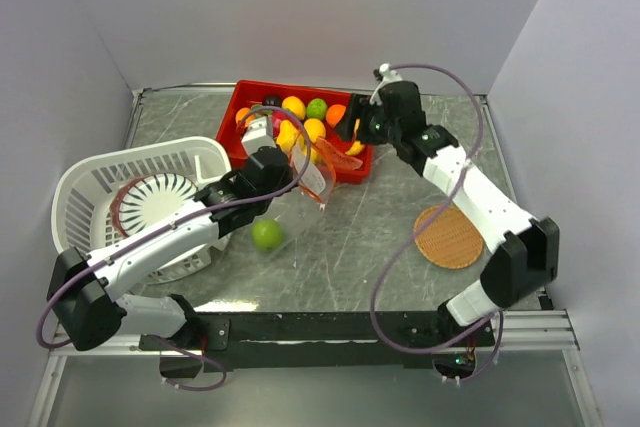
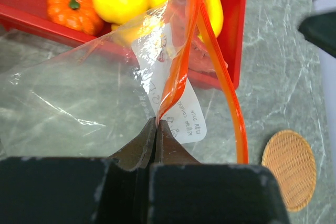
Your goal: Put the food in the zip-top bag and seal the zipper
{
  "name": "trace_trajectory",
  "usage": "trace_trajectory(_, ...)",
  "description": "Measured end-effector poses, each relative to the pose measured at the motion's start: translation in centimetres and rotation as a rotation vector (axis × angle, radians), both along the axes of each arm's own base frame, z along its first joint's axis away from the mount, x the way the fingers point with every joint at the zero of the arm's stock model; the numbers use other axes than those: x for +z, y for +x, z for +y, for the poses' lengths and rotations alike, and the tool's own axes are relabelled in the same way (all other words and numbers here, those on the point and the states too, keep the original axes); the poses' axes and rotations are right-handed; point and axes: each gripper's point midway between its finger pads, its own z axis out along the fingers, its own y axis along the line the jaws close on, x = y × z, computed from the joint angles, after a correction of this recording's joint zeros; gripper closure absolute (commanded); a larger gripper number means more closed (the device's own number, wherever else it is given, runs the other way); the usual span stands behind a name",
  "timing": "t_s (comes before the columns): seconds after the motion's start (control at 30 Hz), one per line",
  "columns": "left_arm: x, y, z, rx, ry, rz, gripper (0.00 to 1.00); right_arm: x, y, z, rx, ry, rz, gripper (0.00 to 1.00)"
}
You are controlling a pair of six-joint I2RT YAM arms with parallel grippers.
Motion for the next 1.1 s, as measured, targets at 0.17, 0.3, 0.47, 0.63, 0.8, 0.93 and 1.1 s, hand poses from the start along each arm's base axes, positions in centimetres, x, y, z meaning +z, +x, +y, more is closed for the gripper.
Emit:
trace_trajectory(0.17, 0.2, 0.2, 1.0, 0.035, 0.009, -0.004, 0.99, -5.7, 7.0, -2.0, -0.041, -0.089, 0.075, 0.34)
trace_trajectory(0.3, 0.1, 0.4, 1.4, 0.045, 0.013, -0.001, 0.99, -12.9, 9.6, -1.4, 0.026, -0.207, 0.171, 0.32)
trace_trajectory(0.47, 0.1, 0.7, 1.7, 0.048, 0.013, 0.002, 0.99, -18.2, 8.7, -1.5, 0.114, -0.324, 0.272, 0.31)
trace_trajectory(0.63, 0.1, 0.7, 1.7, 0.040, 0.013, 0.003, 0.99, -17.4, 9.9, -0.8, 0.144, -0.356, 0.230, 0.31)
trace_trajectory(0.8, 0.1, 0.7, 1.6, 0.035, 0.007, 0.002, 0.99, -17.6, 10.6, 0.8, 0.170, -0.390, 0.213, 0.31)
trace_trajectory(0.93, 0.3, 0.8, 1.5, 0.032, 0.002, -0.003, 0.99, -19.5, 10.5, 1.7, 0.188, -0.419, 0.239, 0.38)
trace_trajectory(1.1, 0.2, 0.7, 1.4, 0.024, 0.004, -0.001, 0.99, -21.3, 10.1, 2.0, 0.205, -0.441, 0.280, 0.70)
